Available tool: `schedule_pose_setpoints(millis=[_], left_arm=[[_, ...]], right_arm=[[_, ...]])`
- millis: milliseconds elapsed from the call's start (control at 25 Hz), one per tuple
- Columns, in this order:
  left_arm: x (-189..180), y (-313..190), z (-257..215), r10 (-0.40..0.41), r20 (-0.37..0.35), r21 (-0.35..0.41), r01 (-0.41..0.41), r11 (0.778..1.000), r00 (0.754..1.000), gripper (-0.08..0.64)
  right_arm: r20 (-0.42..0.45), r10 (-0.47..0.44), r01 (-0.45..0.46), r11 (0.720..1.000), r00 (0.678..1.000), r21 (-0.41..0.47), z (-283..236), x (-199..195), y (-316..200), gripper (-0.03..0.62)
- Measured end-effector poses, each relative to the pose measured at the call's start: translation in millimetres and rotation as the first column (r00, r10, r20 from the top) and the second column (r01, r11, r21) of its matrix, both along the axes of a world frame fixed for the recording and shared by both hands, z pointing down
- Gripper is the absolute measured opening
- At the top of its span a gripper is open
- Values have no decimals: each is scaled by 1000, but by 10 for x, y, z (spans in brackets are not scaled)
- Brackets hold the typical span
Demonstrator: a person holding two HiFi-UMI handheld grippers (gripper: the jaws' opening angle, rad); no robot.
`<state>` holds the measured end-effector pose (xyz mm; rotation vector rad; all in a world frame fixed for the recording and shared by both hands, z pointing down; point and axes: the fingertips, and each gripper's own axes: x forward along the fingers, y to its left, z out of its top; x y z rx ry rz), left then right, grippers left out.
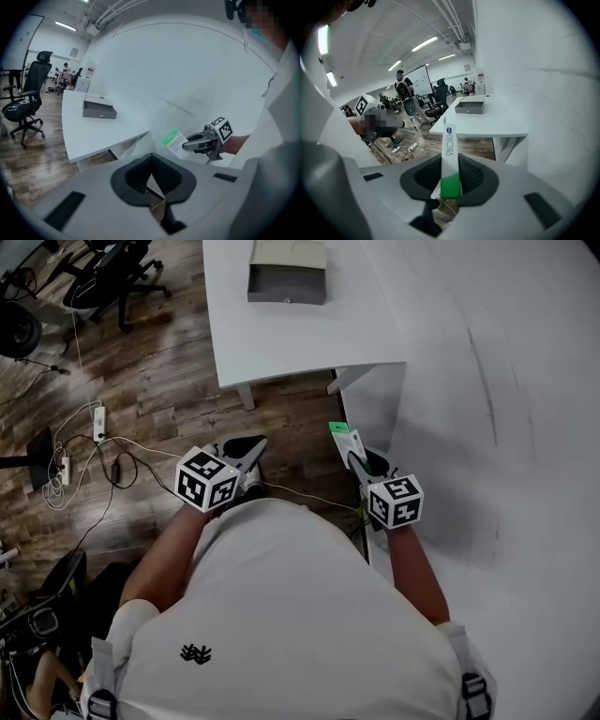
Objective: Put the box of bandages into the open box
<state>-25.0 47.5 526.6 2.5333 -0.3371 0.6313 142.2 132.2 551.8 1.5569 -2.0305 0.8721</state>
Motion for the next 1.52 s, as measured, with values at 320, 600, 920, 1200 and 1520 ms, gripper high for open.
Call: schedule_pose_setpoints(millis=[320,600,920,1200,1520], left_arm=[[-364,-512,-46,-34,-37,-24,33,999,999,6],[-465,-803,-65,-107,-46,-32,106,994,993,6],[-465,-1374,-142,-248,-17,-17,247,969,969,6],[-327,-1968,-398,-375,-26,11,376,927,927,6],[-286,-2357,-581,-496,-6,21,496,868,868,6]], right_arm=[[-50,-14,15,1000,999,10,-211,-78,-917,89],[-73,-54,56,998,996,24,-306,11,-1675,89],[-74,-138,141,990,988,26,-257,272,-2766,89],[-96,-244,247,969,965,17,-279,386,-3790,89],[-116,-336,334,942,935,-41,-53,393,-4671,90]])
